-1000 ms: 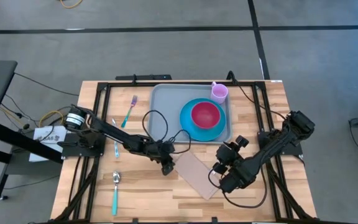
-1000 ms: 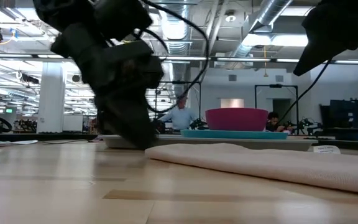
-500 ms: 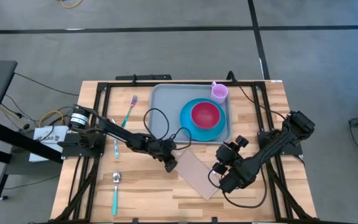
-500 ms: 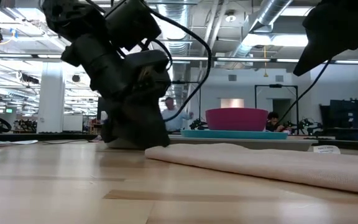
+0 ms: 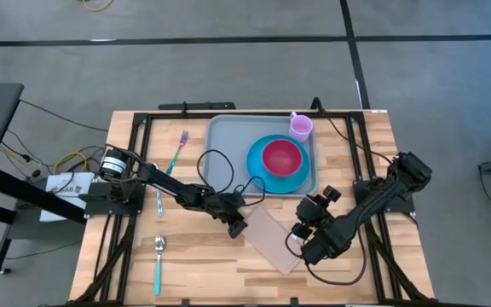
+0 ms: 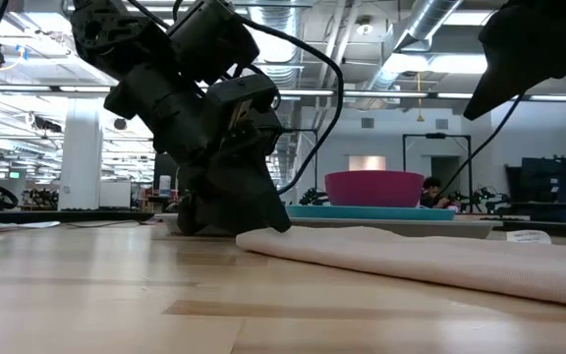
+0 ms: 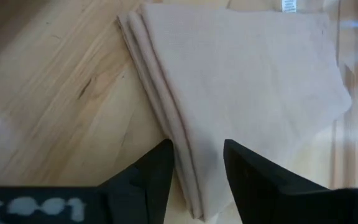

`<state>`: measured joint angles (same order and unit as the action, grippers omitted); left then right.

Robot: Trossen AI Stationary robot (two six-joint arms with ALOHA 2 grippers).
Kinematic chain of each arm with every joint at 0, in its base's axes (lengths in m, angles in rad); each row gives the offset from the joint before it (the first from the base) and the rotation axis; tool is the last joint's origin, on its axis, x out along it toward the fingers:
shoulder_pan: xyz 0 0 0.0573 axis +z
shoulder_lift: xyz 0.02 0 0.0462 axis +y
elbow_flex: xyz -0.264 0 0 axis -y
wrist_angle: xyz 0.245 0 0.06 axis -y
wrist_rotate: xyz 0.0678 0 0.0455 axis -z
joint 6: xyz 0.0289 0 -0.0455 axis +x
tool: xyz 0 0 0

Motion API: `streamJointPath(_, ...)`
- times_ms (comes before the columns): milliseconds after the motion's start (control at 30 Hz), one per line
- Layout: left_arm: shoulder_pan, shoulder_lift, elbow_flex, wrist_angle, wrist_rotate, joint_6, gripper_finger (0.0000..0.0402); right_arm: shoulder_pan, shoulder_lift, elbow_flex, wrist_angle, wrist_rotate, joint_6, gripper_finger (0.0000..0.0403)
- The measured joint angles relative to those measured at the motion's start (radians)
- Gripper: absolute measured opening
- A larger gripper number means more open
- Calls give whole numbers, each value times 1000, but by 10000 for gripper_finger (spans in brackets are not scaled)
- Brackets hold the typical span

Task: Set up tray
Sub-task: Put the brown napkin to the left of the blue plate on the gray tray

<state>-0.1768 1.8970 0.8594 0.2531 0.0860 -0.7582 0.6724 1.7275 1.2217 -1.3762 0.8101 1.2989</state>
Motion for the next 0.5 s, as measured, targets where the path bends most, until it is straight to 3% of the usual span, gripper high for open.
streamJointPath(133, 0, 1, -1, 0, 0, 50, 102, 0, 0, 0, 0, 0, -1, 129)
streamJointPath(333, 1, 4, -3, 4, 11, 108, 13, 0, 0, 0, 0, 0, 0, 129)
streamJointPath(500, -2, -37, -6, -36, 113, 133, 2, 0, 0, 0, 0, 0, 0, 129)
